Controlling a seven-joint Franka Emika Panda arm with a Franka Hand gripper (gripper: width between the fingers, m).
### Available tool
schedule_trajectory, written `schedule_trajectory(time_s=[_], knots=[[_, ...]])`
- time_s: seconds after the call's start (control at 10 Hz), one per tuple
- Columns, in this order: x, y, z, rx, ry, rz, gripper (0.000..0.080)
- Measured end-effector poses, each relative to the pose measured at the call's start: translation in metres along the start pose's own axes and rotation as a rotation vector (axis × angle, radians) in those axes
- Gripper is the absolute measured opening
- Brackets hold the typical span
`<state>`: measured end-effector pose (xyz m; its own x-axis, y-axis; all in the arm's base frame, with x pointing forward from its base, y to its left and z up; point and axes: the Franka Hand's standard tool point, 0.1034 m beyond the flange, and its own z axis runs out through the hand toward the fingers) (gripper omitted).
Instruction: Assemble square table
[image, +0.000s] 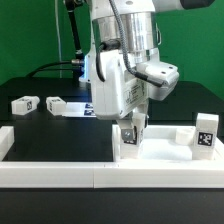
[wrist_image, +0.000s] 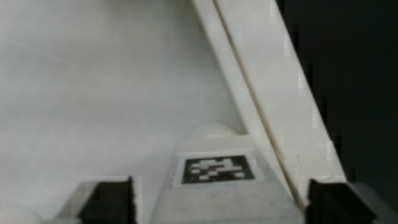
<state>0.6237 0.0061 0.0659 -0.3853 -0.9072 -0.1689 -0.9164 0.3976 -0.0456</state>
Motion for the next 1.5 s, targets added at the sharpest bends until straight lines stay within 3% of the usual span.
schedule_trajectory(time_s=[0.1,0.4,0.5,1.1,1.2,1.3,1.4,1.5], knots=[[-0.002,-0.001,-0.006,0.001,-0.008,-0.042,0.0609],[-0.028,0.010,-0.036,0.015,-0.043,-0.079,0.0648],[-0.034,0.014,-0.038,0.007,-0.047,-0.091,0.0648],[-0.031,0.017,-0.033,0.004,-0.043,-0.097,0.0649],[-0.031,0.031,-0.030,0.016,-0.041,-0.126,0.0649],[-0.025,0.054,-0.027,0.028,-0.038,-0.146,0.0649],[-0.015,0.070,-0.027,0.052,-0.032,-0.159,0.0649],[-0.009,0.083,-0.023,0.057,-0.020,-0.164,0.0649]])
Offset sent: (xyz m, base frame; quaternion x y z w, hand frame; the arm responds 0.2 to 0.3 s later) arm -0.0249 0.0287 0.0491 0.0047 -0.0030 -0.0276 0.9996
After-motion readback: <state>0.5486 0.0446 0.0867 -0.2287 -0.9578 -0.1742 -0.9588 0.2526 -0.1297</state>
